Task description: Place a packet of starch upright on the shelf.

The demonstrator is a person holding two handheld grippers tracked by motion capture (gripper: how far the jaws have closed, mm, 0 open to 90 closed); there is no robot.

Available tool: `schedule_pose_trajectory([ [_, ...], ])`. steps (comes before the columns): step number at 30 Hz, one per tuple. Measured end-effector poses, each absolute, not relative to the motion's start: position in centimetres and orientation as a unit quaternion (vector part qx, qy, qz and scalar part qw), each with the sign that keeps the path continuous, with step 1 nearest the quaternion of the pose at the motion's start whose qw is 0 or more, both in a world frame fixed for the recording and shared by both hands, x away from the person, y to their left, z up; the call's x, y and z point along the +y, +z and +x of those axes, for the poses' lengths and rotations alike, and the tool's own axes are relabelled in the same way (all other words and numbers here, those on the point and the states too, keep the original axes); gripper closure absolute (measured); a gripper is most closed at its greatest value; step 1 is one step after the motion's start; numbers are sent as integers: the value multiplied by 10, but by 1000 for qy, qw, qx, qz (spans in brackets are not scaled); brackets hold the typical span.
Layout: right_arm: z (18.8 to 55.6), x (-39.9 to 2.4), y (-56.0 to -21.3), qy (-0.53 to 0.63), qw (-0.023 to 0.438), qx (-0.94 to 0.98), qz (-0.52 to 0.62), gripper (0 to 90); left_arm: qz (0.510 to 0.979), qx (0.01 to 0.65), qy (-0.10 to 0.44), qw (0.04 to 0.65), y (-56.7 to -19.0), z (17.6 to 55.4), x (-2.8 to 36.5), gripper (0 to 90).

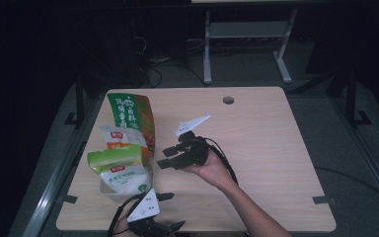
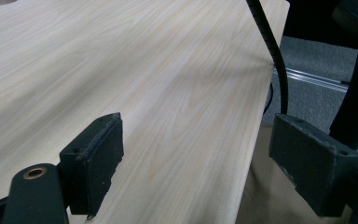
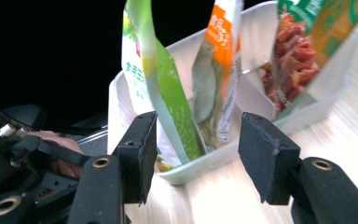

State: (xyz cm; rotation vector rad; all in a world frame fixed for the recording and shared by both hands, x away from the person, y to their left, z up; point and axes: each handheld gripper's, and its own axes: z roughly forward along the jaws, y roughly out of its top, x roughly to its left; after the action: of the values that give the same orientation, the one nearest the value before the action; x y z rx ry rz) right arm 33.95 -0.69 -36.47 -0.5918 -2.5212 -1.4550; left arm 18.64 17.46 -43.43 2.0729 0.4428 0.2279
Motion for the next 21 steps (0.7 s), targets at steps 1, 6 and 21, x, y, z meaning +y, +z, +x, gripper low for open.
schedule_pose_trajectory([
  [1, 340, -10, -364, -488, 84, -845, -199, 457, 852, 179, 95, 482, -434, 187, 175, 174],
  [6, 341, -20, -363, -487, 76, -845, -209, 434, 851, 182, 96, 483, -434, 187, 175, 174],
  [21, 344, -49, -364, -483, 57, -842, -232, 390, 849, 184, 96, 486, -434, 187, 176, 174],
])
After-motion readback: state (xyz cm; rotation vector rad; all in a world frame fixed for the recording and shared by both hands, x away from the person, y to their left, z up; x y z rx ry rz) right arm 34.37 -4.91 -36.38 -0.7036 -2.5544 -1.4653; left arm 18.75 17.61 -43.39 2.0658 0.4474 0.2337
